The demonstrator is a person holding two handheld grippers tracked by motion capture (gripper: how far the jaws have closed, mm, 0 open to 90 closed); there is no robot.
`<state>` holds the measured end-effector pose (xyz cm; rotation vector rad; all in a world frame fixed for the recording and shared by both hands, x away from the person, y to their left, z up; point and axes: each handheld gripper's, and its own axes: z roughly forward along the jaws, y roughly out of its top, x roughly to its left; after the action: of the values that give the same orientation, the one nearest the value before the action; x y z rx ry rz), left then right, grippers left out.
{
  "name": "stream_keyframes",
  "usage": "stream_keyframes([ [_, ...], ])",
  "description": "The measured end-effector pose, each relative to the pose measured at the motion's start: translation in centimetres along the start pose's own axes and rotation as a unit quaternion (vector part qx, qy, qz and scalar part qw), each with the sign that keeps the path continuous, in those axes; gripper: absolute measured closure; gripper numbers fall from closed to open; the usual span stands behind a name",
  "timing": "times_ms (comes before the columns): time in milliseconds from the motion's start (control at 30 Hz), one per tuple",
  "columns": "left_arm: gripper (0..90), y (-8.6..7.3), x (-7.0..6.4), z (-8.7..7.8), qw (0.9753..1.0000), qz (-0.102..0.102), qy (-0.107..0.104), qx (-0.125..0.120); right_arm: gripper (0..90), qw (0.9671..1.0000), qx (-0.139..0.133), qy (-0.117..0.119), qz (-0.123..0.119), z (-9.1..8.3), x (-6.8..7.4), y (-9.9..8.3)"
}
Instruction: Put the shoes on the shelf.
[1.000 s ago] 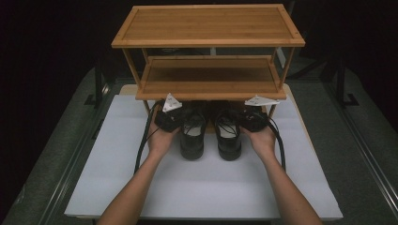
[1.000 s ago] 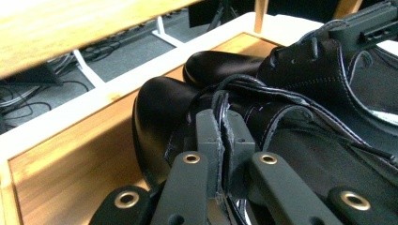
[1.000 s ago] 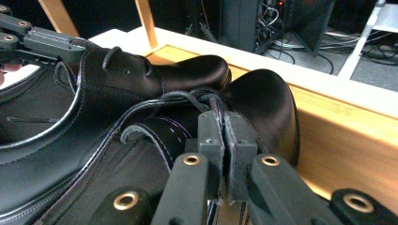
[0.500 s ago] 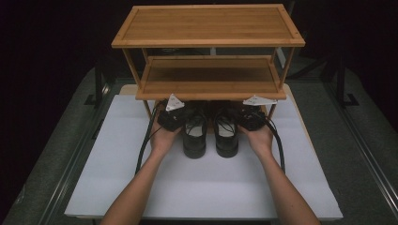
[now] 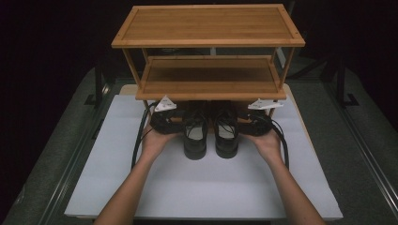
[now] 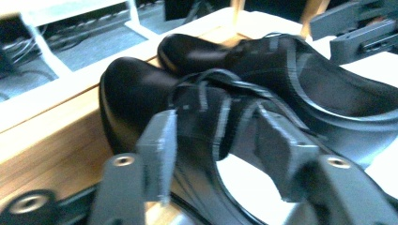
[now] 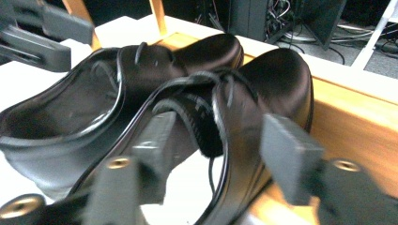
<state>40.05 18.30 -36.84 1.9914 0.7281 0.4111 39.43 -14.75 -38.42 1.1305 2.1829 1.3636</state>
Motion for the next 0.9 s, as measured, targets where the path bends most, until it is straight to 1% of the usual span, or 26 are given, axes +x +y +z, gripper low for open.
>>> stream_keyframes([
  [67, 36.4, -0.4, -0.1, -1.0, 0.9999, 0.001, -0.011, 0.003, 33.8, 1.0, 0.004, 0.007, -0.002, -0.9, 0.2, -0.3],
  [133, 32.7, -1.0, -0.2, -1.9, 0.9998, 0.002, -0.018, 0.002, 33.3, 0.9999, 0.0, 0.016, -0.006, -1.8, 0.4, -0.7],
  [167, 30.6, -1.4, -0.3, -2.4, 0.9998, 0.003, -0.019, 0.004, 31.5, 0.9998, -0.001, 0.018, -0.005, -2.3, 0.5, -0.9],
  [200, 28.2, -1.7, -0.4, -2.7, 0.9998, 0.004, -0.02, 0.007, 31.3, 0.9998, 0.001, 0.02, -0.006, -2.8, 0.7, -1.1],
  [233, 27.6, -2.3, -0.6, -3.1, 0.9996, 0.002, -0.025, 0.01, 31.2, 0.9997, 0.0, 0.022, -0.008, -3.1, 0.8, -1.3],
  [267, 26.8, -2.6, -0.7, -3.3, 0.9996, 0.002, -0.025, 0.013, 30.3, 0.9996, 0.0, 0.026, -0.009, -3.5, 1.0, -1.7],
  [333, 24.6, -3.6, -0.9, -3.4, 0.9993, 0.005, -0.027, 0.025, 28.5, 0.9995, 0.005, 0.031, -0.009, -3.9, 1.3, -2.4],
  [367, 23.8, -4.1, -1.1, -3.3, 0.9992, 0.003, -0.027, 0.03, 28.1, 0.9993, 0.009, 0.034, -0.01, -3.9, 1.5, -2.8],
  [400, 22.5, -4.6, -1.2, -3.2, 0.999, 0.0, -0.03, 0.033, 26.8, 0.9993, 0.013, 0.035, -0.01, -3.9, 1.6, -3.2],
  [433, 21.6, -5.0, -1.2, -3.0, 0.9986, 0.0, -0.033, 0.041, 26.2, 0.9991, 0.018, 0.037, -0.013, -3.9, 1.7, -3.7],
  [500, 18.8, -5.9, -1.4, -2.4, 0.9977, 0.002, -0.037, 0.057, 24.0, 0.9986, 0.029, 0.043, -0.009, -3.6, 1.6, -4.7],
  [600, 16.3, -6.5, -1.8, -1.3, 0.9959, 0.009, -0.045, 0.078, 20.1, 0.9975, 0.052, 0.048, -0.011, -2.8, 1.5, -5.7],
  [633, 16.3, -6.6, -2.0, -0.9, 0.9955, 0.013, -0.046, 0.082, 19.2, 0.997, 0.058, 0.05, -0.008, -2.5, 1.5, -5.9],
  [733, 14.3, -7.0, -2.5, 0.3, 0.9929, 0.029, -0.044, 0.107, 16.8, 0.9956, 0.076, 0.054, -0.012, -1.5, 1.5, -6.4],
  [800, 13.9, -7.3, -2.9, 1.0, 0.9918, 0.042, -0.039, 0.115, 15.0, 0.9947, 0.086, 0.056, -0.014, -0.9, 1.5, -6.7],
  [900, 13.1, -7.6, -3.3, 1.8, 0.9907, 0.049, -0.039, 0.12, 14.2, 0.9934, 0.098, 0.056, -0.02, 0.0, 1.6, -7.1],
])
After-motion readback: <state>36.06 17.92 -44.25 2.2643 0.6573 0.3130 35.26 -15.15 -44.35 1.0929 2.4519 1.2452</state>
